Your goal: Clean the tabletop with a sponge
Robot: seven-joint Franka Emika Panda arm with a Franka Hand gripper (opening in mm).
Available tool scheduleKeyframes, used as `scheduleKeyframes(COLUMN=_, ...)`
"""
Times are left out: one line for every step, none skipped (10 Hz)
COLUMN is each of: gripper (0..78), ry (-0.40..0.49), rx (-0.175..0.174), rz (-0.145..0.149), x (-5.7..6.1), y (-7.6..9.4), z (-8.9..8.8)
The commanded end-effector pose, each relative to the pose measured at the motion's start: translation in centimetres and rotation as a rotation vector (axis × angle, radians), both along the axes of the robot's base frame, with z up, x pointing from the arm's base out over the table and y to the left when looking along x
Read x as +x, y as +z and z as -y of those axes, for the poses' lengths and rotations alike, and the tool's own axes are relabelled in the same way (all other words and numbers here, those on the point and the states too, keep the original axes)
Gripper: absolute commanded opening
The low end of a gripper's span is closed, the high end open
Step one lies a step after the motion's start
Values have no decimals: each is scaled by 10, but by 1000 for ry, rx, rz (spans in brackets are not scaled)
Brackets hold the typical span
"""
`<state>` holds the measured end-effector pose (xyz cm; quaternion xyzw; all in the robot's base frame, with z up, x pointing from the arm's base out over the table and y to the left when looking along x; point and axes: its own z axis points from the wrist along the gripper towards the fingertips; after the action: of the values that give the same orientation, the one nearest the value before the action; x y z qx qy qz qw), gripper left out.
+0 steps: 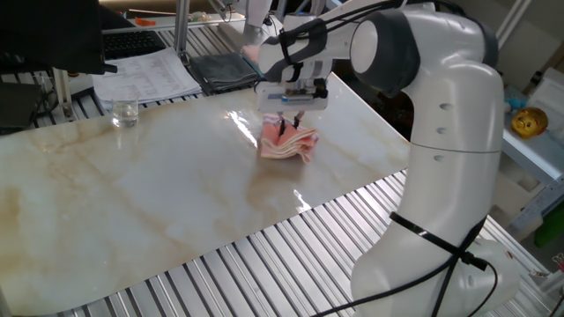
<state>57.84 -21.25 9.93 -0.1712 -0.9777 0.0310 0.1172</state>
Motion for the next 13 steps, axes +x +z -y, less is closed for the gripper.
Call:
scheduleKeyframes(gripper=12, ry=47, rx=11, rz=-36, x=12, y=-2, z=30)
scheduleKeyframes(gripper=12, ry=44, rx=30, rz=-39, x=12, y=-2, z=29)
scheduleKeyframes(gripper=12, ry=28, rx=68, rz=-42, x=10, y=-2, z=28)
scheduleKeyframes(gripper=12, ry=14, rx=88, rz=-45, x=8, y=-1, z=24)
scheduleKeyframes(gripper=12, ry=-6, rx=84, rz=-51, x=3, y=-1, z=13)
scheduleKeyframes(gripper=12, ry=-23, rx=82, rz=-51, x=-4, y=-2, z=3)
scheduleKeyframes(gripper=12, ry=-38, rx=87, rz=-55, x=-10, y=-4, z=-5)
scheduleKeyframes(gripper=12, ry=-52, rx=94, rz=-59, x=-16, y=-7, z=-12)
scheduleKeyframes(gripper=12, ry=-64, rx=104, rz=-72, x=-21, y=-8, z=-16)
scheduleKeyframes(gripper=12, ry=-70, rx=112, rz=-76, x=-23, y=-8, z=-18)
scheduleKeyframes(gripper=12, ry=-77, rx=119, rz=-76, x=-30, y=-7, z=-22)
scheduleKeyframes(gripper=12, ry=-82, rx=118, rz=-75, x=-34, y=-5, z=-25)
scheduleKeyframes(gripper=12, ry=-87, rx=119, rz=-77, x=-36, y=-4, z=-28)
